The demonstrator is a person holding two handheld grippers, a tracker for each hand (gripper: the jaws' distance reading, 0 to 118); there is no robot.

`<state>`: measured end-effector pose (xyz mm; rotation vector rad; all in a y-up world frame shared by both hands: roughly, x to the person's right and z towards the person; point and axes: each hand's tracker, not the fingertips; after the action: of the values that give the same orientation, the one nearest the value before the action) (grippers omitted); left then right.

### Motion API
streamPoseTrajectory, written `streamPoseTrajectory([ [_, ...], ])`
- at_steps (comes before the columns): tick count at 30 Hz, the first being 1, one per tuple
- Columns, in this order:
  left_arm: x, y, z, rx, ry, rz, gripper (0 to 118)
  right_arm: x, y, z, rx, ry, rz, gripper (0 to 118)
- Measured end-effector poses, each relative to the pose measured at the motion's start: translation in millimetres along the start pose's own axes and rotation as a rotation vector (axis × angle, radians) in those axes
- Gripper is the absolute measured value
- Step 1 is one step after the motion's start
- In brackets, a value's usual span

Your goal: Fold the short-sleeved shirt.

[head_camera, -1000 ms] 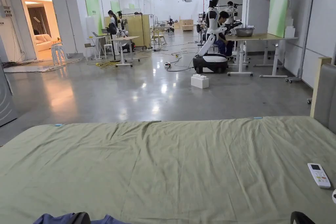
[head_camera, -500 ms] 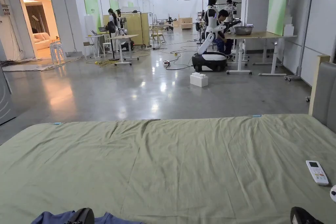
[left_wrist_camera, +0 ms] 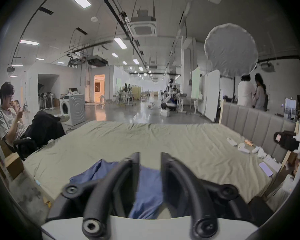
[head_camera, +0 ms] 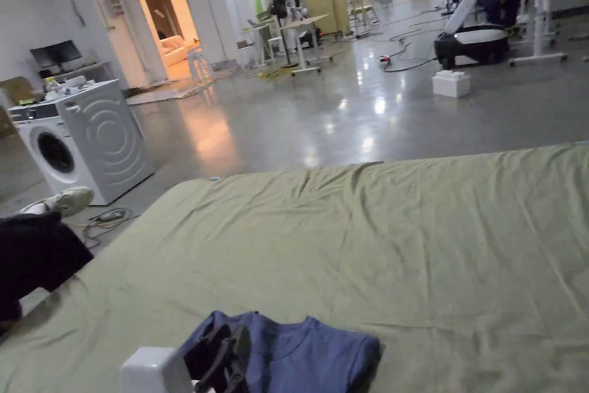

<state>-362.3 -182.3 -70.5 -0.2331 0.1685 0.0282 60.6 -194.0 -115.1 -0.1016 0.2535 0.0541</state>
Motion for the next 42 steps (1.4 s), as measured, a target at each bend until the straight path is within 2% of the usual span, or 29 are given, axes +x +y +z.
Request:
streamPoseTrajectory([
  [1,-3.2,-6.4,-10.6,-0.004,0.007,-0.004,37,0.6,-2.9,-1.5,-0.011,0.002,-0.007,0],
  [3,-19.6,-20.6,-30.5,-0.076,0.030,-0.001,54,0.2,-9.3,-7.0,-0.044,0.010,-0.034,0],
  [5,-31.1,-38.2,-53.0,-0.155,-0.004,0.079,75,0.5,-16.0,-13.6,-0.089,0.016,-0.068,0],
  [6,-37.0,-45.6,-65.7,-0.189,-0.004,0.114,82,0.4,-20.6,-17.1,-0.127,0.023,-0.090,0],
  [8,-48.3,-65.1,-93.6,-0.244,-0.012,0.162,93,-1.0,-23.1,-21.7,-0.124,0.023,-0.063,0],
  [10,-60.9,-88.2,-131.3,-0.302,-0.011,0.166,96,-2.3,-26.6,-25.4,-0.155,0.023,-0.048,0],
  [15,-80.2,-132.8,-211.9,-0.508,0.027,0.063,96,0.5,-43.7,-36.4,-0.241,0.012,-0.020,1],
  [19,-84.9,-150.3,-261.0,-0.590,0.028,0.036,96,2.2,-55.0,-48.0,-0.302,0.006,-0.046,1],
  [21,-88.0,-165.8,-278.4,-0.678,0.080,0.032,90,2.1,-57.6,-49.9,-0.314,0.012,-0.058,1],
  [23,-95.6,-182.5,-298.3,-0.804,0.074,0.060,89,0.4,-61.3,-51.3,-0.327,0.008,-0.060,1],
  [24,-92.1,-185.0,-298.5,-0.775,0.091,0.045,83,-0.2,-63.2,-51.9,-0.339,0.010,-0.058,1],
  [25,-86.0,-180.1,-296.0,-0.750,0.105,0.024,58,-0.9,-65.5,-51.0,-0.346,0.013,-0.058,1],
  [26,-82.2,-178.5,-298.1,-0.768,0.126,0.004,58,-1.9,-67.7,-50.3,-0.350,0.015,-0.058,1],
  [27,-80.9,-173.4,-294.1,-0.777,0.107,0.001,49,-2.9,-70.1,-50.0,-0.355,0.019,-0.059,1],
  [28,-77.1,-167.6,-292.9,-0.721,0.053,-0.031,29,-3.7,-72.5,-50.1,-0.364,0.028,-0.060,1],
  [29,-74.1,-165.1,-291.6,-0.698,0.066,-0.058,1,-4.7,-74.2,-49.3,-0.371,0.036,-0.060,1],
  [30,-76.3,-165.6,-297.0,-0.675,0.088,-0.095,1,-5.8,-75.7,-48.3,-0.376,0.045,-0.056,1],
  [31,-79.4,-169.4,-300.6,-0.718,0.073,-0.051,1,-7.1,-75.2,-46.8,-0.384,0.047,-0.046,1],
  [35,-102.0,-144.1,-293.9,-0.689,0.050,0.254,1,-5.2,-67.4,-25.8,-0.343,0.063,0.012,1],
  [38,-107.8,-99.4,-275.6,-0.548,0.018,0.247,1,2.0,-69.0,-19.0,-0.345,0.072,-0.025,1],
  [40,-104.9,-60.8,-270.5,-0.473,-0.047,0.367,1,5.1,-71.0,-17.5,-0.357,0.070,-0.065,1],
  [42,-85.4,-27.7,-267.1,-0.440,-0.104,0.317,1,6.1,-69.7,-11.5,-0.360,0.066,-0.081,1],
])
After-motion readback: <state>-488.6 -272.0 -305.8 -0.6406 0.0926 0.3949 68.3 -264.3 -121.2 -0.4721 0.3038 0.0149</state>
